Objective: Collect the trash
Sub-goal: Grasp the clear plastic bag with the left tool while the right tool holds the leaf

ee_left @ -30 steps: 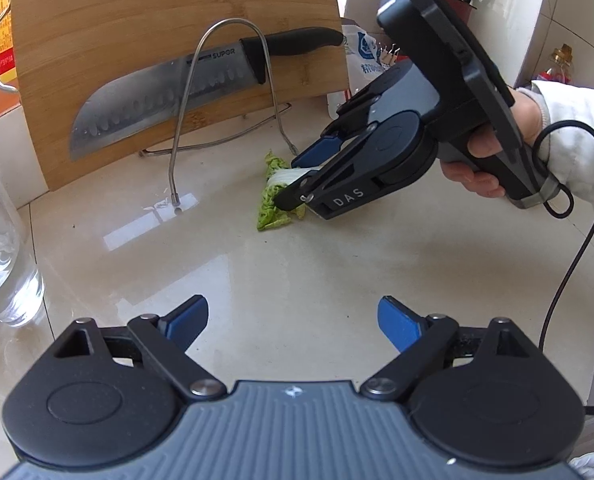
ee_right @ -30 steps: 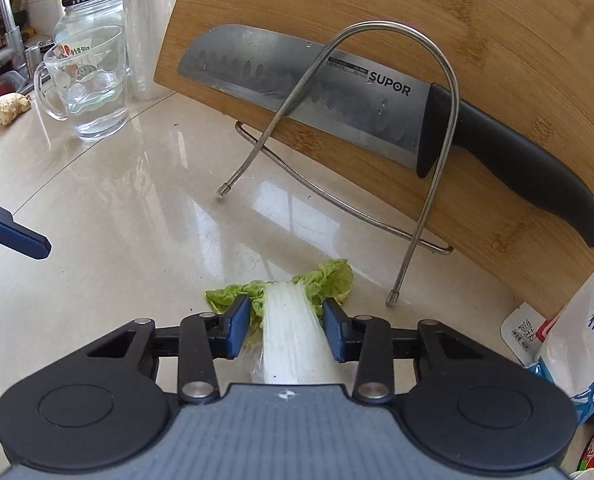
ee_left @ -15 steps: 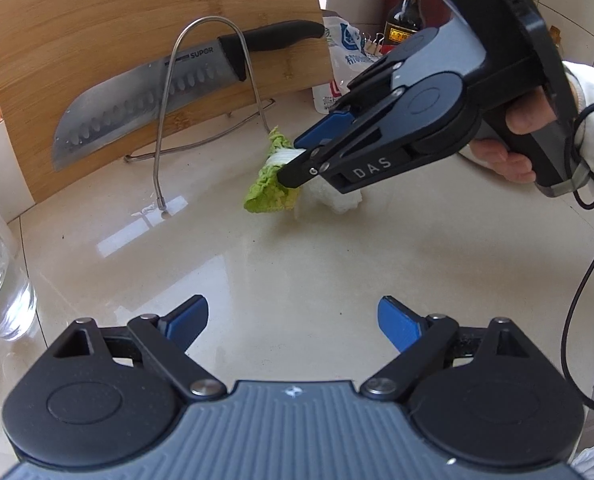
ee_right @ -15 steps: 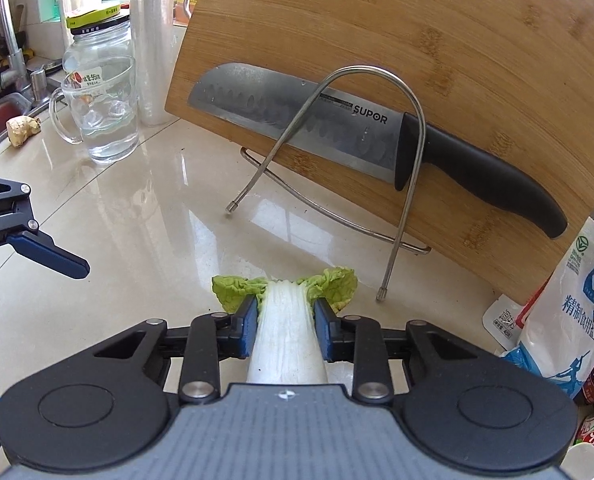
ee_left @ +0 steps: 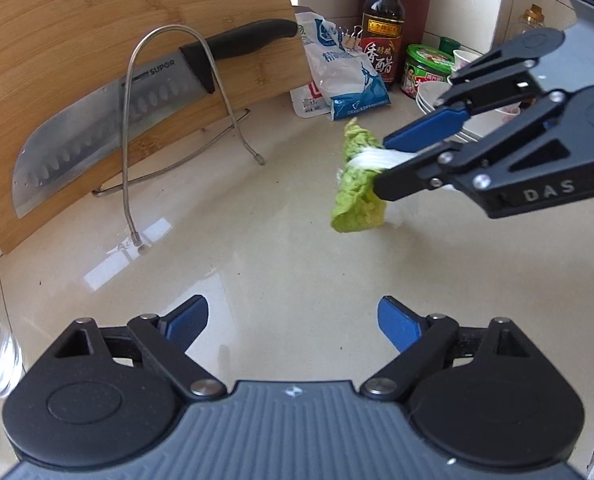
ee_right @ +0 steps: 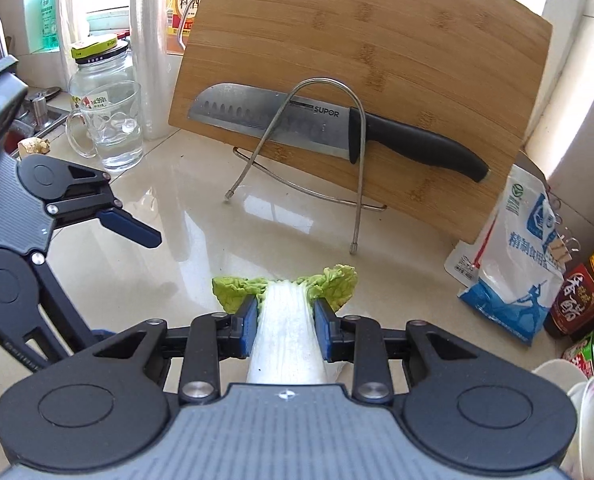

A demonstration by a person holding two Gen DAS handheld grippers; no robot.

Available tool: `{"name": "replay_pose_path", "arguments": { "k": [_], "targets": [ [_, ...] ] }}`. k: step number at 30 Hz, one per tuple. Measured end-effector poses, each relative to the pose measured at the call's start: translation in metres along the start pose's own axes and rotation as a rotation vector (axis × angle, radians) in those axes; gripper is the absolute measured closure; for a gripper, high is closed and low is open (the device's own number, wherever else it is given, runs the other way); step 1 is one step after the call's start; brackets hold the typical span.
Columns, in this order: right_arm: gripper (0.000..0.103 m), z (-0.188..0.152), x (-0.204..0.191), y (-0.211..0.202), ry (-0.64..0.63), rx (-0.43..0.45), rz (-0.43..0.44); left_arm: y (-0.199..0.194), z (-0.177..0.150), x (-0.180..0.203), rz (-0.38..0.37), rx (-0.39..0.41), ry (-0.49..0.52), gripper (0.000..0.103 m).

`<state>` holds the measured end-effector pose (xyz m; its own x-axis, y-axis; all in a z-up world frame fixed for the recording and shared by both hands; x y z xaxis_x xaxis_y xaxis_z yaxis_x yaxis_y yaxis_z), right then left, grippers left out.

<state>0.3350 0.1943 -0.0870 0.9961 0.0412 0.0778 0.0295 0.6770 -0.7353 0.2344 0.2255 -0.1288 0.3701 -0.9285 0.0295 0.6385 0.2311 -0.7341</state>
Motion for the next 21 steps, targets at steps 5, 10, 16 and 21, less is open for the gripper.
{"name": "replay_pose_path", "arguments": {
  "k": [5,10,16,21],
  "targets": [
    [0.069,-0.015,0.008,-0.022,0.045,0.006,-0.039,0.015,0.013,0.016,-0.058,0.009,0.05,0.011],
    [0.069,-0.029,0.017,-0.041,0.099,0.018,-0.078,0.03,0.025,0.037,-0.098,0.017,0.119,0.011],
    [0.069,-0.048,0.025,-0.063,0.141,0.021,-0.143,0.047,0.043,0.055,-0.135,0.045,0.181,0.011],
    [0.069,-0.073,0.037,-0.078,0.211,0.008,-0.192,0.064,0.061,0.067,-0.158,0.067,0.203,0.011]
  ]
}}
Point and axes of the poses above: each gripper's, at about its wrist camera, not at the fingertips, and y roughly the way its jaws point, x to its right, z to its top, the point moved 9 cm from there along y, roughly the way its jaws point, and after that the axes turned 3 degrees about x, right-handed, at the moved point
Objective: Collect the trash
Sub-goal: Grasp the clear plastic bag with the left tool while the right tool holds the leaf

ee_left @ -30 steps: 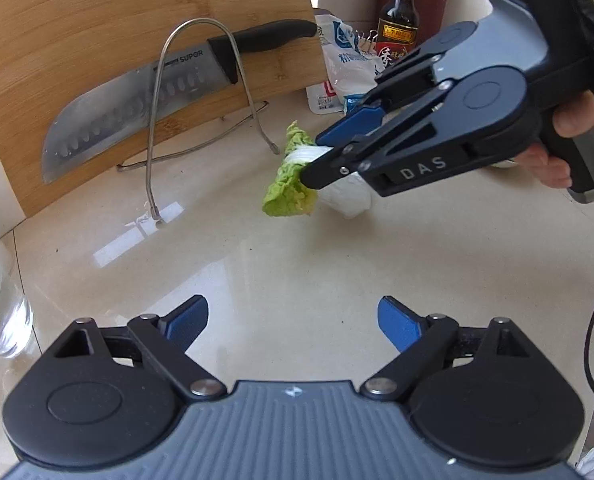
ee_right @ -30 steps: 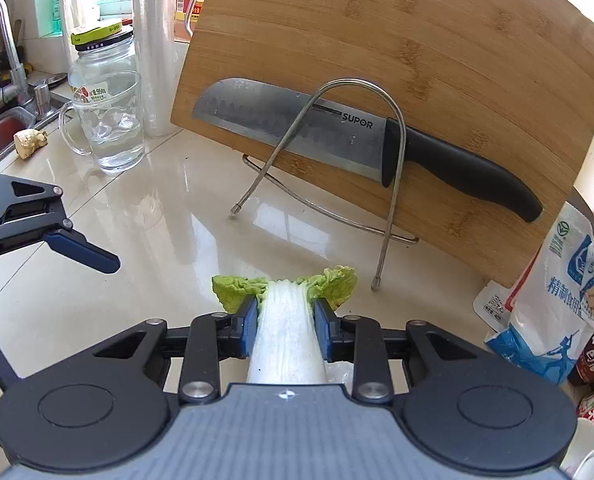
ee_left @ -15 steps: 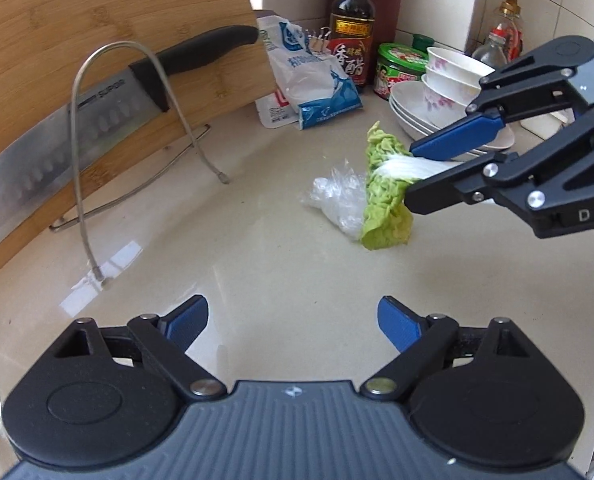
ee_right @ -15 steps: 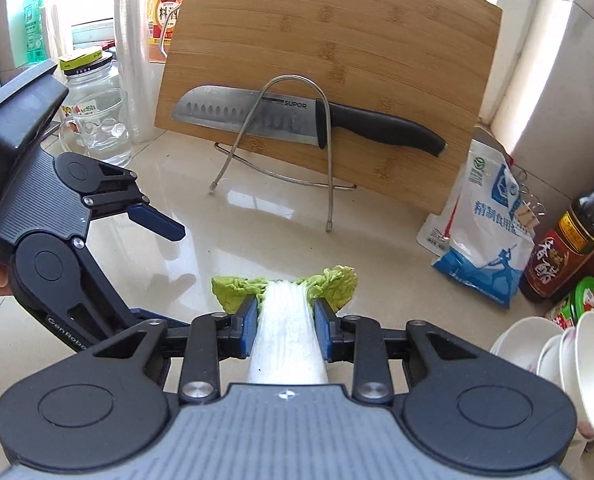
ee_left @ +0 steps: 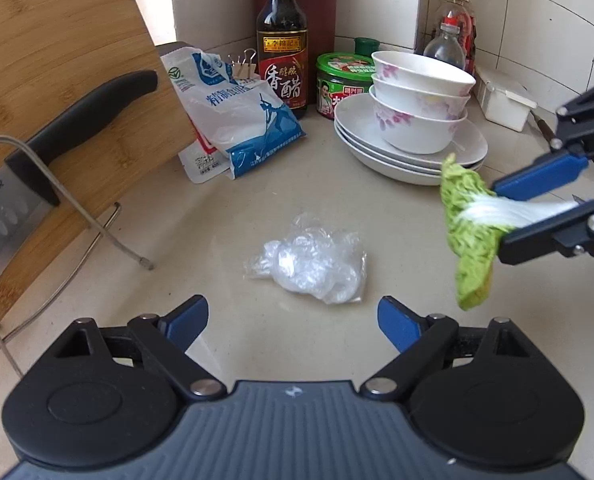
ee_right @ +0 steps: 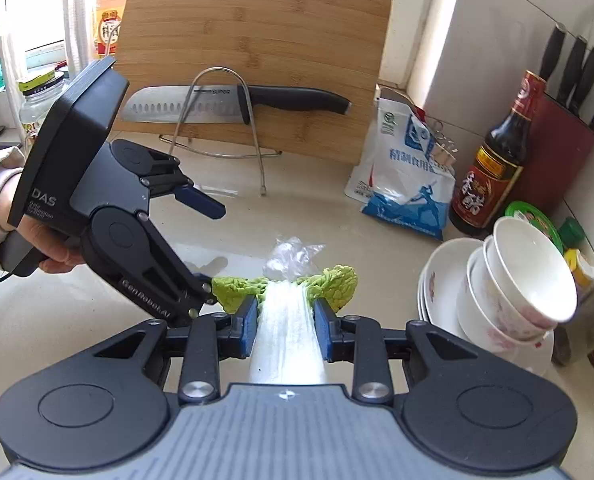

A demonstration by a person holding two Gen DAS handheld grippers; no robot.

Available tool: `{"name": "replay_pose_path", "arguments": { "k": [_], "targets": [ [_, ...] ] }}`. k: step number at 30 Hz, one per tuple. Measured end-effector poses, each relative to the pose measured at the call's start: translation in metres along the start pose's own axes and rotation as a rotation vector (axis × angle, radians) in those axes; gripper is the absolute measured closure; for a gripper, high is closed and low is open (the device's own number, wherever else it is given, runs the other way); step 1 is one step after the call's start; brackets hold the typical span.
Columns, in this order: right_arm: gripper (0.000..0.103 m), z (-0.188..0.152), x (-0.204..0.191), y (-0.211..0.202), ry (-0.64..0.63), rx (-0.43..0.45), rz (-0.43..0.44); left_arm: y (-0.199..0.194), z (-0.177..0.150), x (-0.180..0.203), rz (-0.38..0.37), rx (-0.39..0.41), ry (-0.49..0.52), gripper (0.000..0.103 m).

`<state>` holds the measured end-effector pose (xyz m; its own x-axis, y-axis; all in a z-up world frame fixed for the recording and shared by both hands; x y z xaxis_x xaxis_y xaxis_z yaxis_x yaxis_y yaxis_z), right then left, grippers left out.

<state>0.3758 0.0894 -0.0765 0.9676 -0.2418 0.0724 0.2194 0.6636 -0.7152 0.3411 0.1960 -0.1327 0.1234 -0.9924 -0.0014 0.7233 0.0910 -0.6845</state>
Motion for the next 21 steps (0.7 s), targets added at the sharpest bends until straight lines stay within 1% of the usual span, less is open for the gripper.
{"name": "replay_pose_path", "arguments": {
  "k": [2,6,9,14,16,17,19,20,21],
  "targets": [
    [0.069,-0.01,0.006,-0.003,0.025,-0.008,-0.018,0.008,0.007,0.003,-0.023,0.004,-0.016,0.012],
    [0.069,-0.023,0.013,-0.006,0.067,-0.015,-0.036,0.022,0.016,0.007,-0.03,0.014,-0.034,0.012],
    [0.069,-0.03,0.017,-0.008,0.088,-0.016,-0.045,0.034,0.019,0.009,-0.015,0.009,-0.028,0.012],
    [0.069,-0.039,0.019,-0.009,0.121,-0.016,-0.044,0.048,0.019,0.008,-0.012,-0.006,-0.041,0.016],
    [0.069,-0.044,0.021,-0.008,0.129,-0.019,-0.05,0.051,0.018,0.008,-0.014,-0.013,-0.04,0.025],
    [0.069,-0.046,0.021,-0.009,0.132,-0.021,-0.051,0.051,0.017,0.008,-0.015,-0.016,-0.041,0.027],
    [0.069,-0.049,0.022,-0.008,0.14,-0.024,-0.053,0.052,0.016,0.008,-0.014,-0.022,-0.041,0.038],
    [0.069,-0.05,0.022,-0.009,0.144,-0.024,-0.055,0.052,0.015,0.008,-0.013,-0.025,-0.038,0.039],
    [0.069,-0.051,0.022,-0.009,0.149,-0.022,-0.056,0.051,0.015,0.008,-0.012,-0.024,-0.037,0.043]
  ]
}}
Point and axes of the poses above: each gripper's, at about its wrist camera, not at the fingertips, and y roughly the way its jaws point, x to its right, z to its top, the point moved 9 cm from there along y, roughly the way its jaws point, and after that the axes turned 3 degrees about x, right-handed, at the moved point
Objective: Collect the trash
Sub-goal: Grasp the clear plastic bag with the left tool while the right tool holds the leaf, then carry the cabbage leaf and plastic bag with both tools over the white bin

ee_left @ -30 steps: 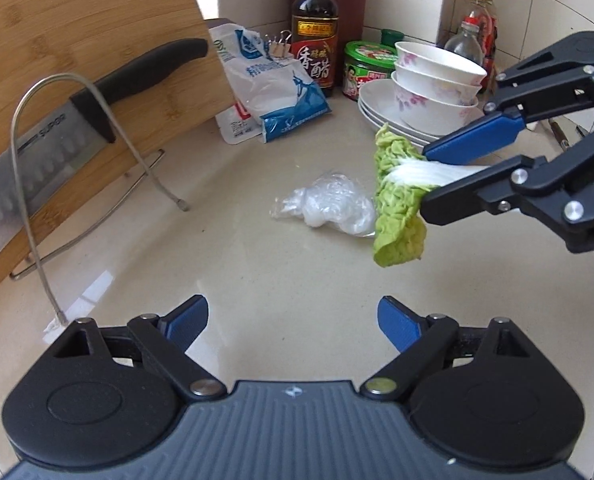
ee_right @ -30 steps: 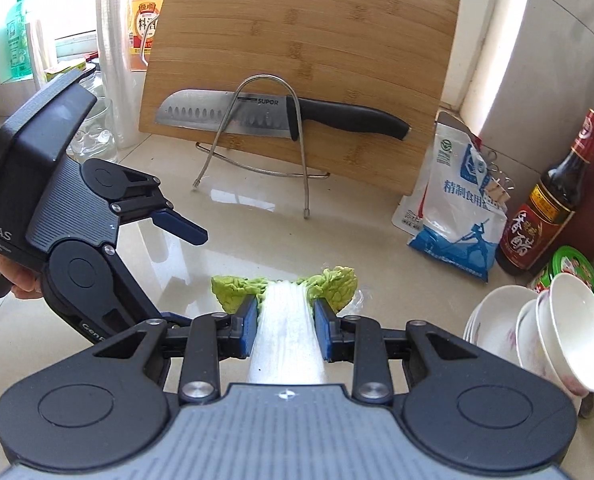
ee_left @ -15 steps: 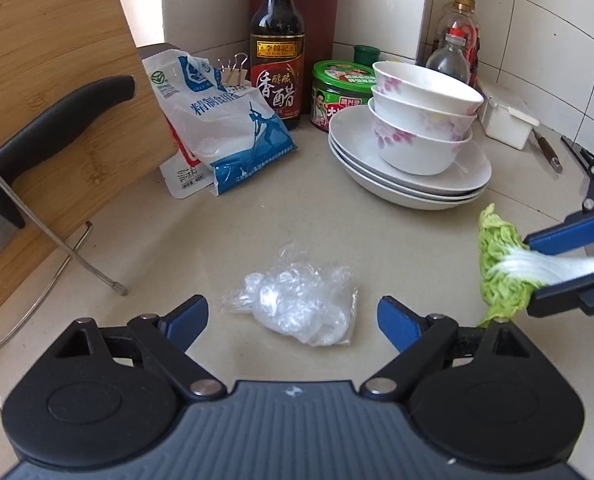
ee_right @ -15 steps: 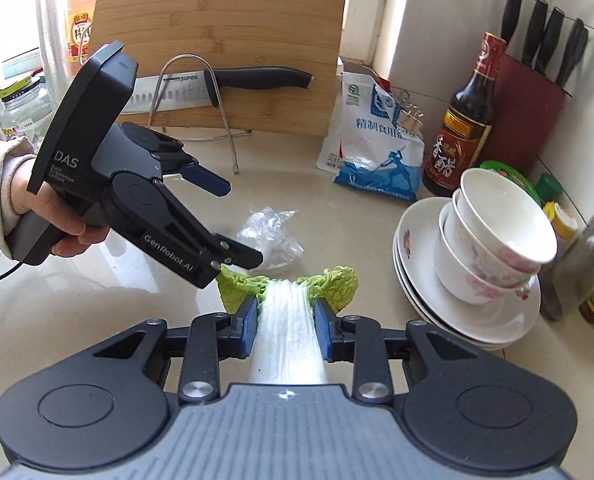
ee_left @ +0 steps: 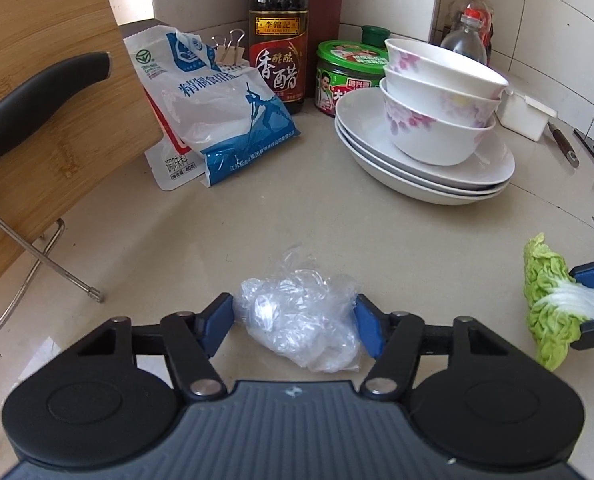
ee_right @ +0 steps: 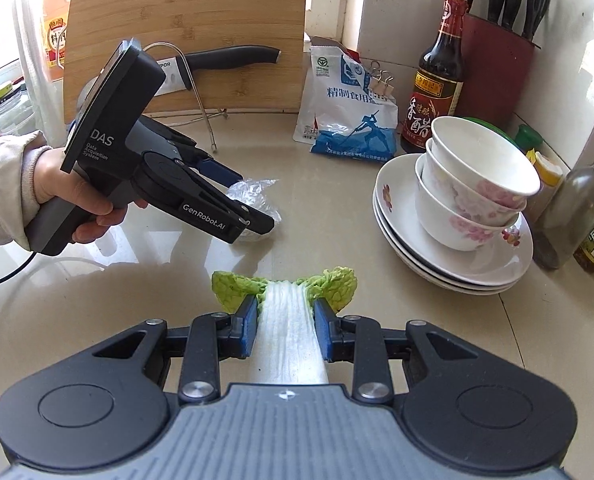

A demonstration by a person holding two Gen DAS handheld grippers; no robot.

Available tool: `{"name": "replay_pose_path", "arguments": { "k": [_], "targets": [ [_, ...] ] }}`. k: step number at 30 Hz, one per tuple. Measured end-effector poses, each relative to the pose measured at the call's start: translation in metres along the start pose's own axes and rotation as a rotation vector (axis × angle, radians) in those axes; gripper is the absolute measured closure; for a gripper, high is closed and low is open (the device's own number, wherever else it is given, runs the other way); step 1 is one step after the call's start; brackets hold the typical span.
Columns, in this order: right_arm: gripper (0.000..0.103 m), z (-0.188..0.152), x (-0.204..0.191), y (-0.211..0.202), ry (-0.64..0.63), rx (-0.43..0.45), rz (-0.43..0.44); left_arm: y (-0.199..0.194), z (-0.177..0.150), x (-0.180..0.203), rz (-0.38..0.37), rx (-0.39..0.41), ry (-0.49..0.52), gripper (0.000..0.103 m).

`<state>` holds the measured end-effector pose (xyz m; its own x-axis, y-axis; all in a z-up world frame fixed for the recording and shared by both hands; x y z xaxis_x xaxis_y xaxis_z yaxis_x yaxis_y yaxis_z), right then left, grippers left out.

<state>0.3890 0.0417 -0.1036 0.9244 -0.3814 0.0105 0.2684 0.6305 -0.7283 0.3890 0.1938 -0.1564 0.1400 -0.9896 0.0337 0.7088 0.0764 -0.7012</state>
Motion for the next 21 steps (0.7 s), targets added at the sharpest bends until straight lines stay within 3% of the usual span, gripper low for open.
{"name": "replay_pose_path", "arguments": {
  "k": [7,21],
  "targets": [
    [0.069,-0.002,0.0,-0.007,0.005,0.007,-0.012,-0.016,0.001,0.0,0.006,0.012,0.008,0.051],
    [0.069,-0.019,-0.01,-0.041,0.056,0.043,-0.047,-0.08,-0.013,0.033,-0.049,0.002,0.056,0.053]
  ]
}}
Point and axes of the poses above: each gripper's, at about its wrist camera, not at the fingertips, and y roughly the way its jaws point, x to its right, z to its top, the point moved 9 cm from there along y, roughly the way its jaws point, and after that the axes turned 3 degrees about x, right-handed, at the moved point
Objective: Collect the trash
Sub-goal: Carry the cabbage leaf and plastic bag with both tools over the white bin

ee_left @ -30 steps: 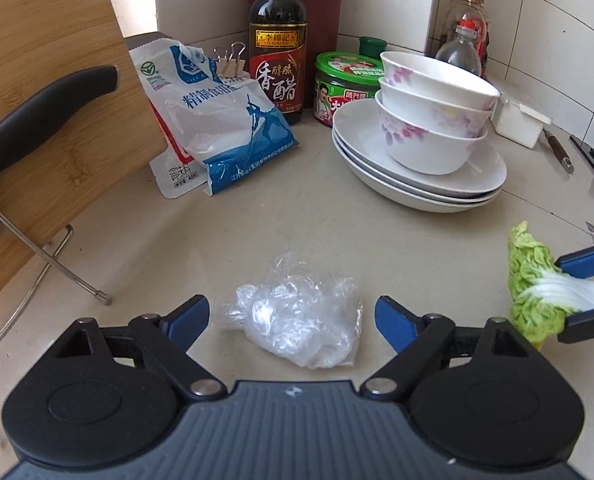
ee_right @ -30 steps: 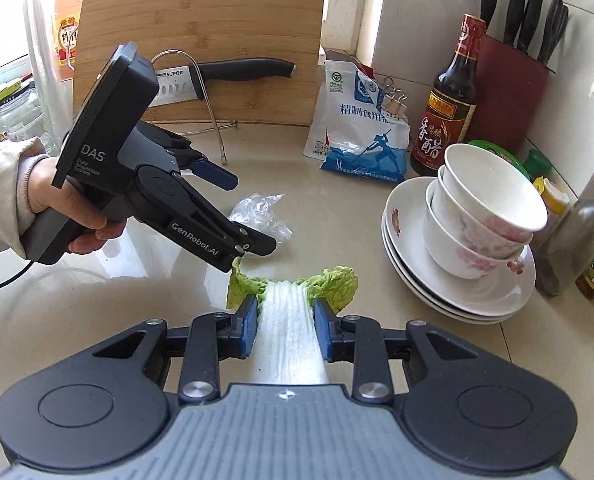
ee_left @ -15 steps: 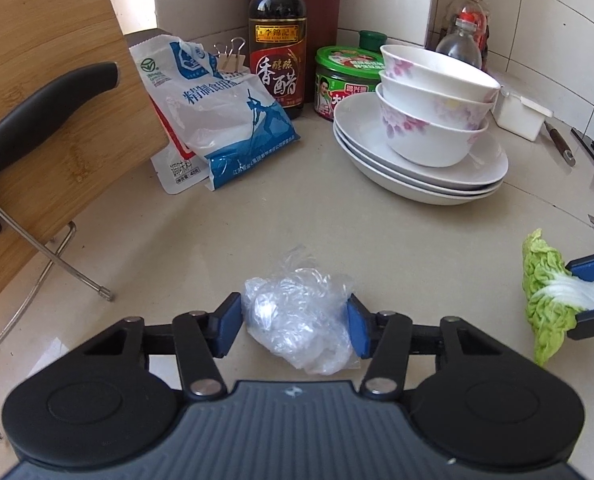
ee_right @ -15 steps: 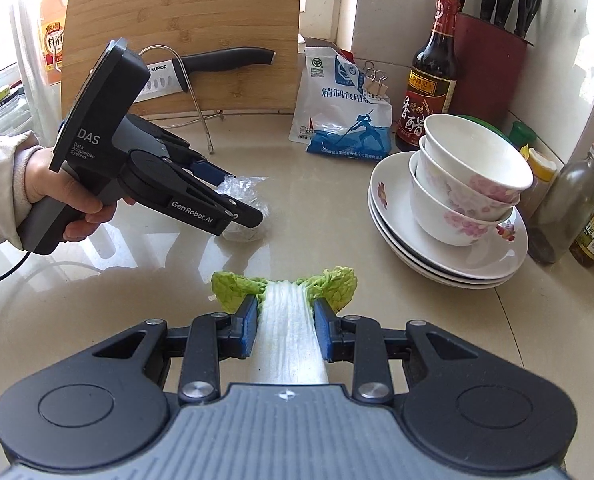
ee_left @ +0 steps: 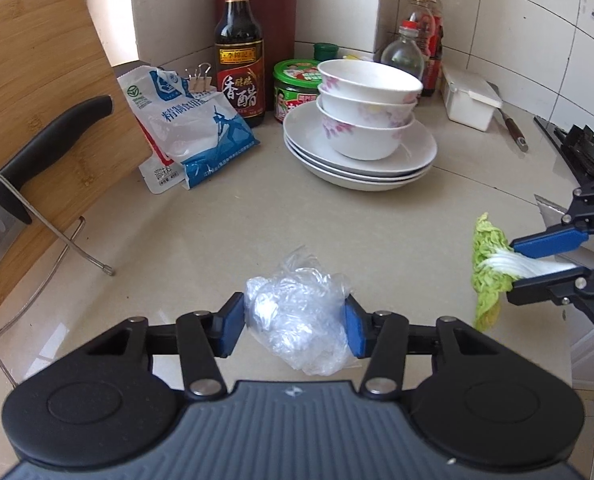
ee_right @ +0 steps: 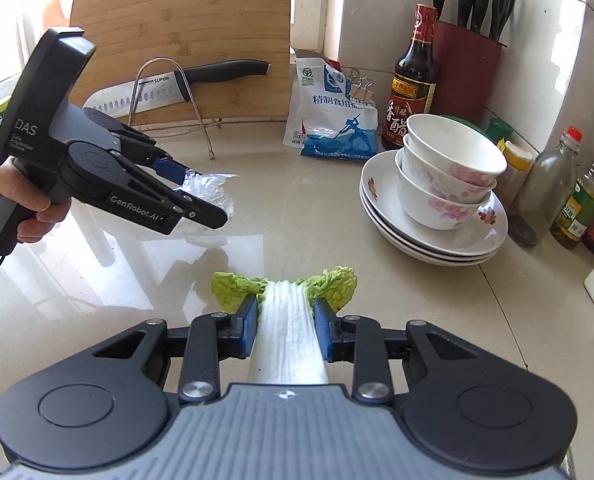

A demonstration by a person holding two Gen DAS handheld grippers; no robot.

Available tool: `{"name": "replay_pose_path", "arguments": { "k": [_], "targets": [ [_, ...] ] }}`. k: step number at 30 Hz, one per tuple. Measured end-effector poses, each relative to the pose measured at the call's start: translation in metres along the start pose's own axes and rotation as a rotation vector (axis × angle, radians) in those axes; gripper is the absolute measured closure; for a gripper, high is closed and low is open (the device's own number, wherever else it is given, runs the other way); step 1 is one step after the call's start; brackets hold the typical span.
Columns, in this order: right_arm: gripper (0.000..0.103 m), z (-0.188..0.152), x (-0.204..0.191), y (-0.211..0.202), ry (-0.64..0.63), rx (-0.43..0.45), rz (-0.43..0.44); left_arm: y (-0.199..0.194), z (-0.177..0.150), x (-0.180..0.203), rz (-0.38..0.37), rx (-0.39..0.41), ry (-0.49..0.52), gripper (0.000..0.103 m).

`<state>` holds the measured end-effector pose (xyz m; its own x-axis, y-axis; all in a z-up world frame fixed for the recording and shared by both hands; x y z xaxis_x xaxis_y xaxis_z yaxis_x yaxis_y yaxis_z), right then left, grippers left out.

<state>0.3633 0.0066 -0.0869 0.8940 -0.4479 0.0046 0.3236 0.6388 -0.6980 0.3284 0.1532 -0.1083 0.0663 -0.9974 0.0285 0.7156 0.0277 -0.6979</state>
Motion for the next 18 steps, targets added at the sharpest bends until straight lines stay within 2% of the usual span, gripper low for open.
{"name": "replay_pose_path", "arguments": {
  "k": [10,18],
  "targets": [
    [0.069,-0.041,-0.001,-0.046,0.067,0.009,-0.033,-0.038,-0.027,0.064,-0.085,-0.028,0.048,0.053],
    [0.069,-0.091,0.01,-0.089,0.171,0.005,-0.086,-0.057,-0.038,0.13,-0.173,-0.025,0.104,0.053]
  ]
}}
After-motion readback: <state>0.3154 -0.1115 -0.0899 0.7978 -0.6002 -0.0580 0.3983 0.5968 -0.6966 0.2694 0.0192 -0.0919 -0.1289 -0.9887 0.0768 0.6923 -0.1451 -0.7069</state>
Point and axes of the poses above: each gripper's, at about its wrist camera, not at the fingertips, and y roughly the way its jaws point, x to its right, z to its top, the point moved 9 cm from there along y, roughly the way its jaws point, and after that the axes turned 3 degrees about x, right-handed, at the moved point
